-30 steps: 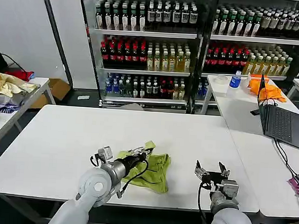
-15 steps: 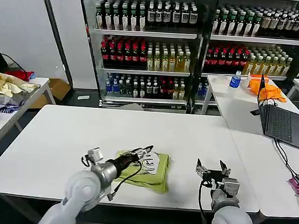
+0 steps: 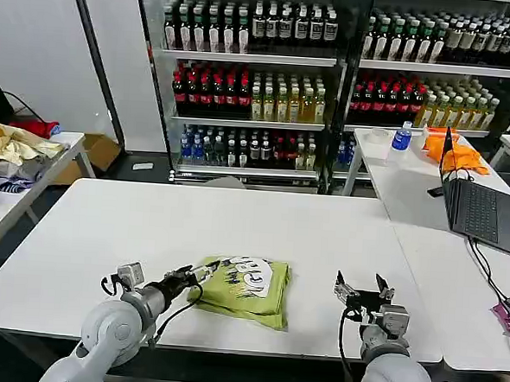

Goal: Fold and organize the clothes.

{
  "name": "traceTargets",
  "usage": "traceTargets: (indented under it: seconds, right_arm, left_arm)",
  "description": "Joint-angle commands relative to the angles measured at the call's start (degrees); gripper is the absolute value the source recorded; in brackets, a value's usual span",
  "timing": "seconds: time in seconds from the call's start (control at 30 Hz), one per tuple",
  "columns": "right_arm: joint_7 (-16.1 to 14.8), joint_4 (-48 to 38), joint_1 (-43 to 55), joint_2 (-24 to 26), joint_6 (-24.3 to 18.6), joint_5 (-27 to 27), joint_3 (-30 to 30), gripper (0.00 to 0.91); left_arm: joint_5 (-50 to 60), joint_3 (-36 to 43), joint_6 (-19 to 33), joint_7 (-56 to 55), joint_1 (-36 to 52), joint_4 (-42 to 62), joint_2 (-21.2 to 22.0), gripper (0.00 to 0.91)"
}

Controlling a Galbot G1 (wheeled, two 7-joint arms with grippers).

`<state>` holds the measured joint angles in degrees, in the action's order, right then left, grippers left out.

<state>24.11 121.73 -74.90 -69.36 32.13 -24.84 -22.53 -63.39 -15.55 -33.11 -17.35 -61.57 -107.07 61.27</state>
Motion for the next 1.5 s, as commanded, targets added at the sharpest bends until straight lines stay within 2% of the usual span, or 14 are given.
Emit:
traceTargets:
  seconds: [0.03,0.37,0.7,0.73,0.8,0.83,0.87,1.0,1.13,1.5]
  right_arm:
    - [-0.01,0.32,-0.37,0.12,-0.03,0.07,-0.27,0.907]
    - [-0.01,0.71,-0.67,0.46,0.01,0.01,-0.68,0.907]
    - [0.18,1.06,-0.77,0.33,0.26,0.03,-0.81,0.907]
    - [0.19,1.06,-0.77,0.26,0.28,0.04,-0.81,0.907]
    - [0.22,1.05,-0.76,0.17,0.31,0.11,-0.78,0.907]
    - [0.24,1.07,-0.74,0.08,0.31,0.13,-0.75,0.907]
    - [0.26,1.09,-0.72,0.01,0.34,0.17,-0.72,0.907]
    - [0.29,1.02,-0.65,-0.19,0.44,0.29,-0.69,0.907]
    - [0.29,0.89,-0.57,-0.22,0.45,0.31,-0.75,0.907]
    - [0.49,0.87,0.15,-0.06,0.86,0.11,-0.71,0.907]
  left_arm:
    - [4.62,0.42,0.05,0.24,0.35,6.74,1.16,0.907]
    - [-2.28,1.46,-0.01,-0.51,0.13,5.56,4.45,0.907]
    - [-8.84,0.44,-0.04,-0.36,0.52,6.41,6.0,0.907]
    - [-9.05,0.41,-0.03,-0.34,0.61,6.66,6.14,0.736]
    - [-9.58,0.35,-0.04,-0.27,0.81,7.25,6.29,0.564]
    - [-9.92,0.27,-0.03,-0.28,0.92,7.5,6.35,0.393]
    - [-10.16,0.19,-0.01,-0.09,1.06,7.8,6.42,0.272]
    - [-11.33,0.02,0.01,0.02,1.48,8.83,6.57,0.081]
    - [-12.51,-0.25,0.01,0.06,1.49,9.23,6.56,0.04]
    - [-15.69,-2.42,0.06,0.88,1.36,9.28,7.7,0.04]
